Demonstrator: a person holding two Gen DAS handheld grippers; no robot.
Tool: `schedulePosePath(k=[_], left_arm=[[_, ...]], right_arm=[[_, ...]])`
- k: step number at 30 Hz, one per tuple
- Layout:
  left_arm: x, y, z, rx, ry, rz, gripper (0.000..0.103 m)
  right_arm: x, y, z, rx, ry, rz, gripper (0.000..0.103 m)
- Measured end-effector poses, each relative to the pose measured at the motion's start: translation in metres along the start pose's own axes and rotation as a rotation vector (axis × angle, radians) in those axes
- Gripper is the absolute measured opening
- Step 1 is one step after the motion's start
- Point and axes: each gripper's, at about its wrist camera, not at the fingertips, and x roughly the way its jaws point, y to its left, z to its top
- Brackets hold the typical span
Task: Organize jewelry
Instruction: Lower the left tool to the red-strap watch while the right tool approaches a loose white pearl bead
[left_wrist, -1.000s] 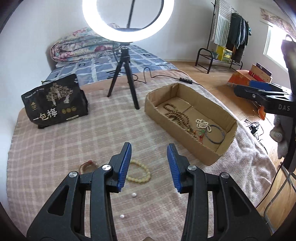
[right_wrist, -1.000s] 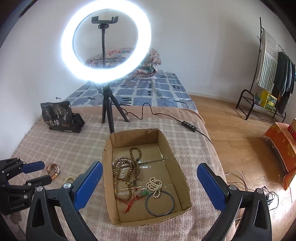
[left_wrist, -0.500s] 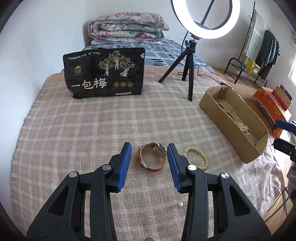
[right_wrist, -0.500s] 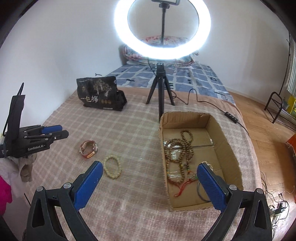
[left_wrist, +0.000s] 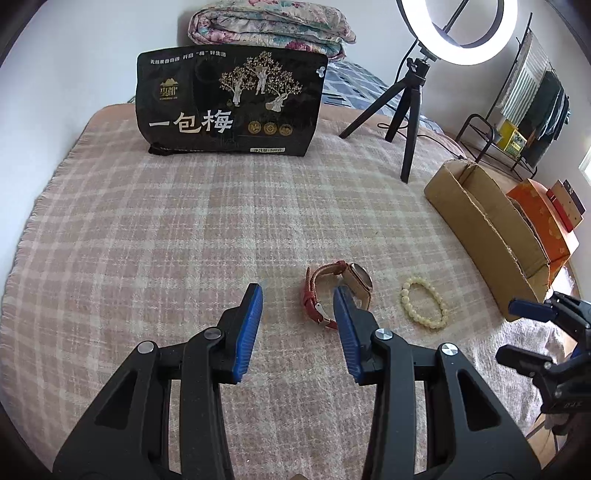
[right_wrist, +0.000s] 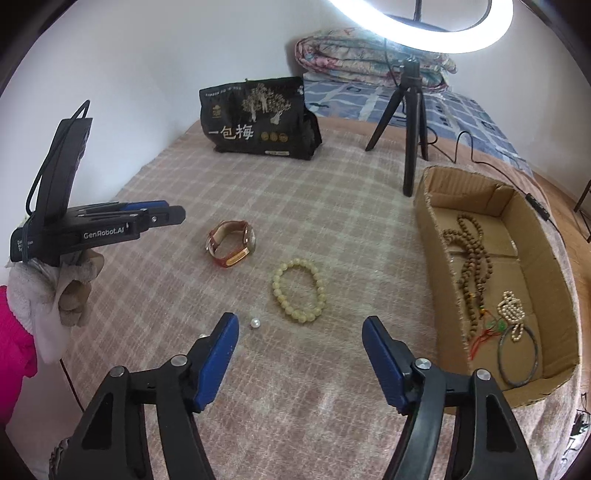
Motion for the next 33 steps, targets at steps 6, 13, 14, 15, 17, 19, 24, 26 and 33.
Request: schedulePosePath(k=[6,13,14,15,17,19,24,26,33], left_arm=[[0.020,0.003,-0.001,-0.022,0.034,-0.038,0.040],[0.043,-0.002,-0.002,-0.017,0.082,-0.054,0.029],[0.046,-0.003,-0.003,-0.017,0.091,-0.058,0.028],[0.049,-0.004,-0.003,-0.015,0.098,-0.059,0.028],[0.053,-0.005,-0.004,-0.011,0.105,-0.059,0.027],[0.057,-0.006,-0.005,-0.010,0.112,-0.060,0.021],[0.062,-0.008,-0.005,-0.010,0.123,-0.056,0.019],[0.063,-0.007,-0.005,-0.014,0.123,-0.058,0.019],[0.065,-0.006,-0.005,-0.022,0.119,-0.050,0.013]], right_arm=[[0.024,0.014,-0.008,-0.027,0.042,0.034,0.054],[0.045,0.022,-0.012,-0.036,0.070,0.059,0.039],[0.048,0.023,-0.012,-0.038,0.074,0.061,0.039],[0.050,0.025,-0.012,-0.042,0.076,0.061,0.037],[0.054,0.027,-0.011,-0.053,0.080,0.053,0.036],[0.057,0.028,-0.010,-0.060,0.081,0.040,0.035],[0.067,0.028,-0.005,-0.065,0.090,0.041,0.029],[0.071,0.030,-0.004,-0.077,0.095,0.032,0.028],[0.076,0.039,-0.005,-0.126,0.108,0.009,0.014]])
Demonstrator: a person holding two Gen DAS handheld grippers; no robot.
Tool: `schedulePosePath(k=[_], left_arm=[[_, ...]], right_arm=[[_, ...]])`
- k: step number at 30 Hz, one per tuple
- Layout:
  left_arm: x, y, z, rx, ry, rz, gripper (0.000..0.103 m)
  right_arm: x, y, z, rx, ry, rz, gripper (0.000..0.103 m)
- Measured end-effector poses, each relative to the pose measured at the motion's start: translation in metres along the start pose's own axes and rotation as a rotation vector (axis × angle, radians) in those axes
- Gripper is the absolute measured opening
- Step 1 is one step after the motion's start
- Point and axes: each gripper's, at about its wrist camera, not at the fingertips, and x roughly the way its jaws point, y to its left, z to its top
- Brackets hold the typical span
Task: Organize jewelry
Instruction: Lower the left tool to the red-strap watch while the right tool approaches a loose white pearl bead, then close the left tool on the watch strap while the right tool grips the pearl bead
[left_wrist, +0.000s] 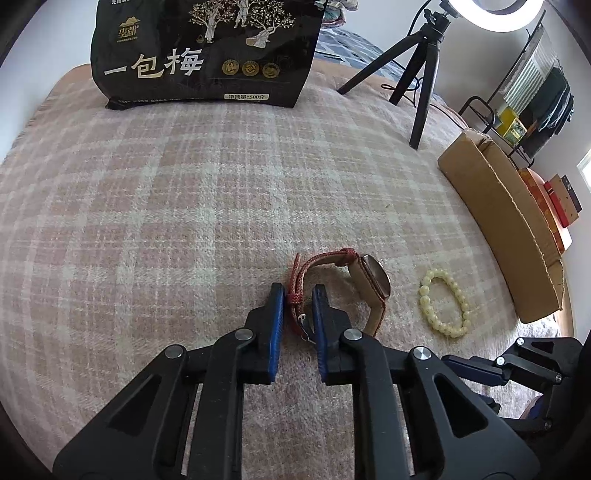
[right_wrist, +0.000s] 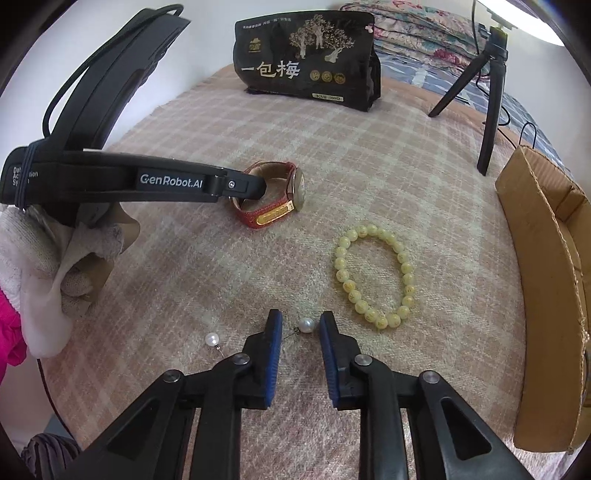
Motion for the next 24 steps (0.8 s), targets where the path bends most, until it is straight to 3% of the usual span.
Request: schedulePosePath(k=[3,24], left_arm=[[0.000,0.000,0.001,-0.005,-0.006,-0.003,0.009],[-0.036,-0.012,0.000,0.016,-0.081,0.018,0.008]], right_arm=[[0.000,0.002,-0.001,-0.009,0.002,-0.001,0.009],[-0.041,-0.013,-0.009,0.072,-0.093,0.028,0.008]])
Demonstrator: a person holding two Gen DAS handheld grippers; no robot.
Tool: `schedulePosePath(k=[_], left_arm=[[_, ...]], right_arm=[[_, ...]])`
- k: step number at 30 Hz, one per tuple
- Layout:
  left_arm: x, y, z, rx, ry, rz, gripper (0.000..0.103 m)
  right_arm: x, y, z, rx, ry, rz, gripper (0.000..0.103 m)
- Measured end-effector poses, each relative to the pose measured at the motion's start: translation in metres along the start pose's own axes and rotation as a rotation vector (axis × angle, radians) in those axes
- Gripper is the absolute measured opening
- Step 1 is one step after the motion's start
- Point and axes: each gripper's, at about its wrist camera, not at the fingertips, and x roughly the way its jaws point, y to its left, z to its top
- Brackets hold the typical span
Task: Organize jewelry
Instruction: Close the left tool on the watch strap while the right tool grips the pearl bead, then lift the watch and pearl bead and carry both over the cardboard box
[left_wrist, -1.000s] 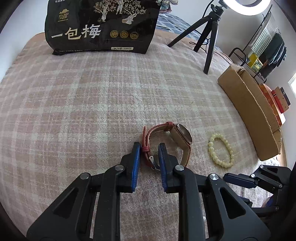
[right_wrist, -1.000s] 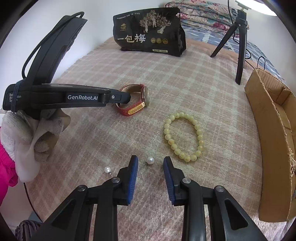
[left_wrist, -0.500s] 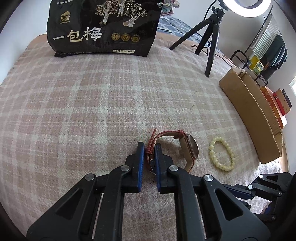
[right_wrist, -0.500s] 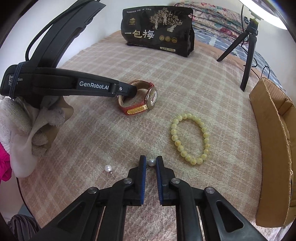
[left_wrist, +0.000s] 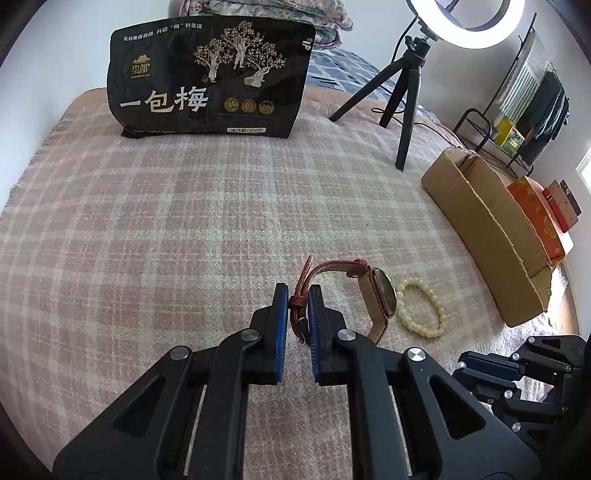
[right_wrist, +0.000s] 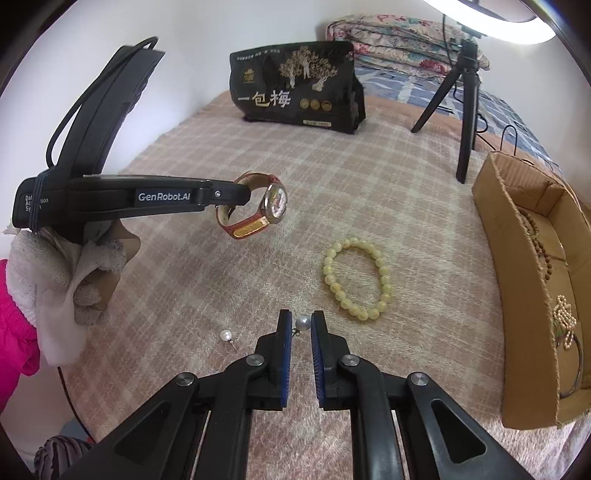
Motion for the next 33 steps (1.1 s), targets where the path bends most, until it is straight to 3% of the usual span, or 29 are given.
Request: schedulePosePath(k=[18,33], left_arm=[[-0.036,-0.067,0.016,0.075,-0.064,-0.059,0.008],[-0.018,-0.142,0.042,0.142,-0.078,-0.118,0.008]], right_arm=[[-0.082,-0.055,-0.014,0.101,-0.135,-0.052,0.008],[-0.128,-0.124,-0.028,0.189,-0.204,-0.143,0.008]])
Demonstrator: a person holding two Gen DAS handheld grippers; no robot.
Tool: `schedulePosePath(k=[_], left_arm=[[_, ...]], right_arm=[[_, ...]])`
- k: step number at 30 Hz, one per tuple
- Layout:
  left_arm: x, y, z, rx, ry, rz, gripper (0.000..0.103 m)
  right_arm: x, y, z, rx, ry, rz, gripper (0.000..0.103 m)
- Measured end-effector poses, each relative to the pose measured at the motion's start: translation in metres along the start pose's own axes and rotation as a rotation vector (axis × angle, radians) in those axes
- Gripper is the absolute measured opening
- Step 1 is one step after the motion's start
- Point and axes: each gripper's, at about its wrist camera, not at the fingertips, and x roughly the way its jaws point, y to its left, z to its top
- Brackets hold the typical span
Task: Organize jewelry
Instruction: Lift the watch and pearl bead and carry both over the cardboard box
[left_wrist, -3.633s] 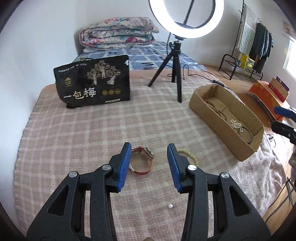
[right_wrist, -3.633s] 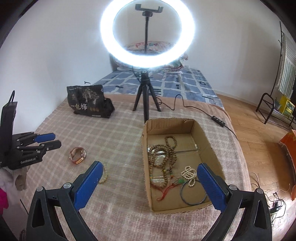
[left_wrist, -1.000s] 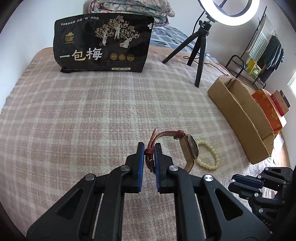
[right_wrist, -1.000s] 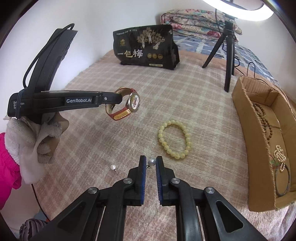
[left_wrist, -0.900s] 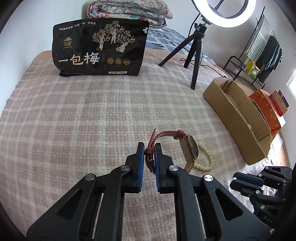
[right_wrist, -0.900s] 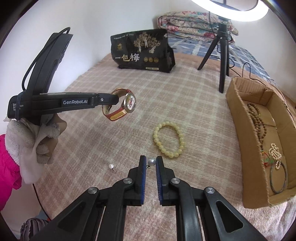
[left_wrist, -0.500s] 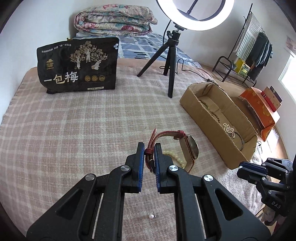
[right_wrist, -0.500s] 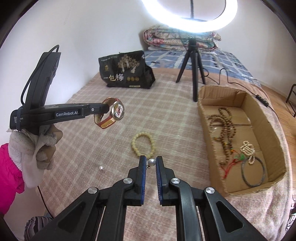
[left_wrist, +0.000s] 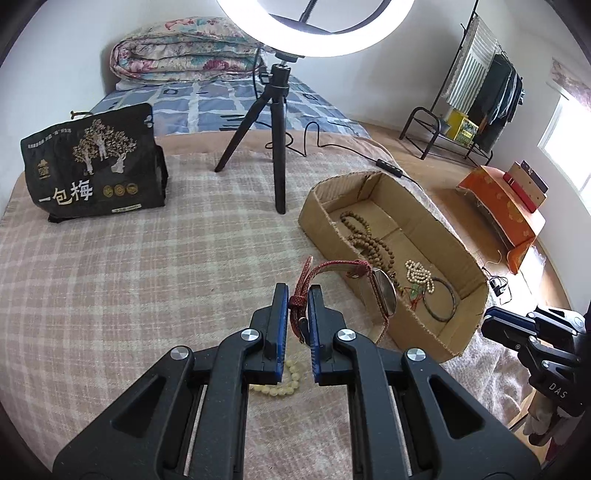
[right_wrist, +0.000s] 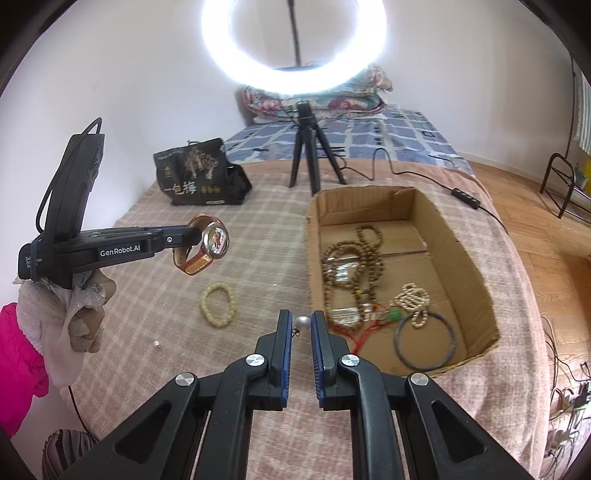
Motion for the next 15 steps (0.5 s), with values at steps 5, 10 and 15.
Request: schedulePosePath(k=[5,10,15], left_arm=[[0.017,-0.023,0.019,0.025,-0.008,-0.019,0.008],[0.037,-0.044,0.035,0.043,-0.008,-0.039,0.008],[0.059,-0.061,0.048,0.048,0.001,-0.058,0.008]], right_arm=[[-0.002,-0.020,0.003,0.013,-0.008,-0.024,0.008],[0.002,-0.033,0.004,0.016,-0.005,-0.039,0.008],[0.007,-0.044,0.005,0.015,-0.002,-0.049,0.008]])
